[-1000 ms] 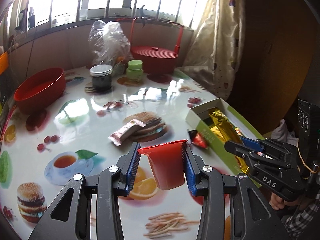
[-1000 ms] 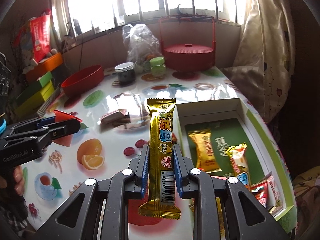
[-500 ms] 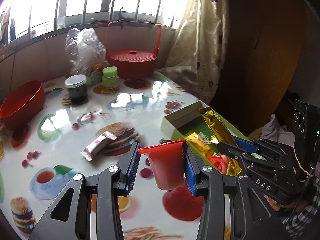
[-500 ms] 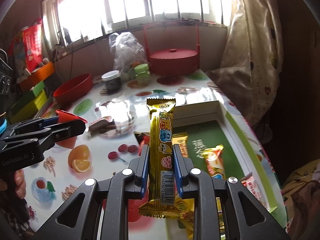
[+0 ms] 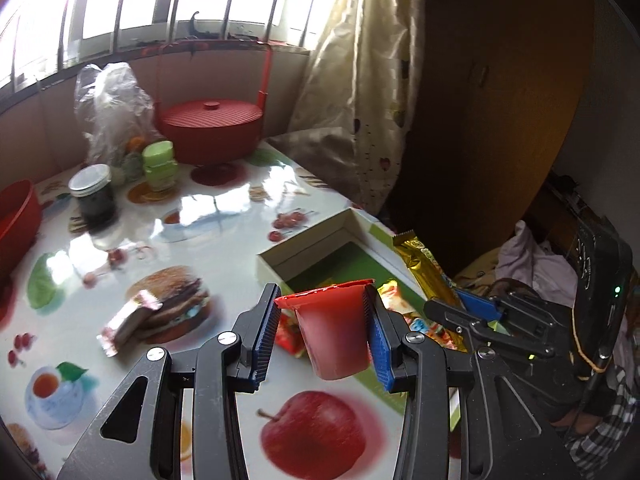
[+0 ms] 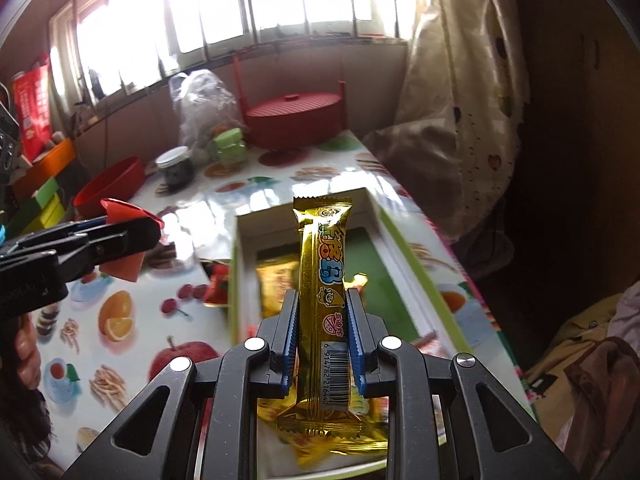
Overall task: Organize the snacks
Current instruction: 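Carry the gold wafer bar and pink jelly cup over the green box with both tools, then lower both held snacks into the box and open both tools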
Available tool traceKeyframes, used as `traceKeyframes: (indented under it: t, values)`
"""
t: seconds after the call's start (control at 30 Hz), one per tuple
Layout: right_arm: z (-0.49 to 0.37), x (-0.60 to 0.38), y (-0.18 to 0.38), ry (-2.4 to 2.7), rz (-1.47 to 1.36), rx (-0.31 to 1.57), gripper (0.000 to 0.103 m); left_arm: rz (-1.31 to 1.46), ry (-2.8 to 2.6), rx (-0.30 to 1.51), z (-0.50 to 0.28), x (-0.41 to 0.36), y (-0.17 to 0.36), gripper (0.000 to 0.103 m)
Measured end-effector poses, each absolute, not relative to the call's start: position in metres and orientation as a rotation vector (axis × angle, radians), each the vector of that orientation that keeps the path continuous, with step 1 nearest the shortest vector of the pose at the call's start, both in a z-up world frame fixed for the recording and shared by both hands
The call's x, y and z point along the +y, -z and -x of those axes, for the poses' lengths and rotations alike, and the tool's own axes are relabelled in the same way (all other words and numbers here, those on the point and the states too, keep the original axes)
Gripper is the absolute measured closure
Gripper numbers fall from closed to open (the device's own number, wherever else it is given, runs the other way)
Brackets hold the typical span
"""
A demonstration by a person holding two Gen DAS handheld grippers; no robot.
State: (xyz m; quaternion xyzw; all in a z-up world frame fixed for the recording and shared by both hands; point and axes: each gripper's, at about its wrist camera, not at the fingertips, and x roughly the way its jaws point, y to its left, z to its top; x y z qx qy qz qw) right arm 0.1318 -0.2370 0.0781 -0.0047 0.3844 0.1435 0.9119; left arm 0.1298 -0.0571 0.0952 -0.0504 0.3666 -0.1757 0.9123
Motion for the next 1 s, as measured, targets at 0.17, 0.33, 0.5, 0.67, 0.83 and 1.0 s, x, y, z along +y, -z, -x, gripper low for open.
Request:
traceKeyframes:
  t: [0.17, 0.33, 0.5, 0.67, 0.83, 1.0]
  values:
    - [-0.136, -0.253, -0.067, -0.258, 0.015, 0.826, 0.082, 0.114, 0.400, 0.787, -0.141, -0.074, -0.085, 0.060]
    - [-0.137, -0.262, -0.057, -0.234, 0.034, 0.854, 0.082, 0.105, 0.424, 0.819, -0.149, -0.088, -0.075, 0.060]
    - [-0.138, -0.269, -0.049, -0.217, 0.042, 0.872, 0.082, 0.105, 0.446, 0.837, -0.157, -0.101, -0.069, 0.060]
    - [-0.136, -0.267, -0.045, -0.212, 0.074, 0.878, 0.082, 0.087, 0.459, 0.866, -0.164, -0.117, -0.059, 0.060]
    - [-0.135, -0.266, -0.041, -0.212, 0.094, 0.880, 0.082, 0.068, 0.457, 0.885, -0.170, -0.126, -0.052, 0.060]
    - [-0.136, -0.268, -0.042, -0.214, 0.088, 0.878, 0.082, 0.061, 0.450, 0.903, -0.174, -0.132, -0.046, 0.060]
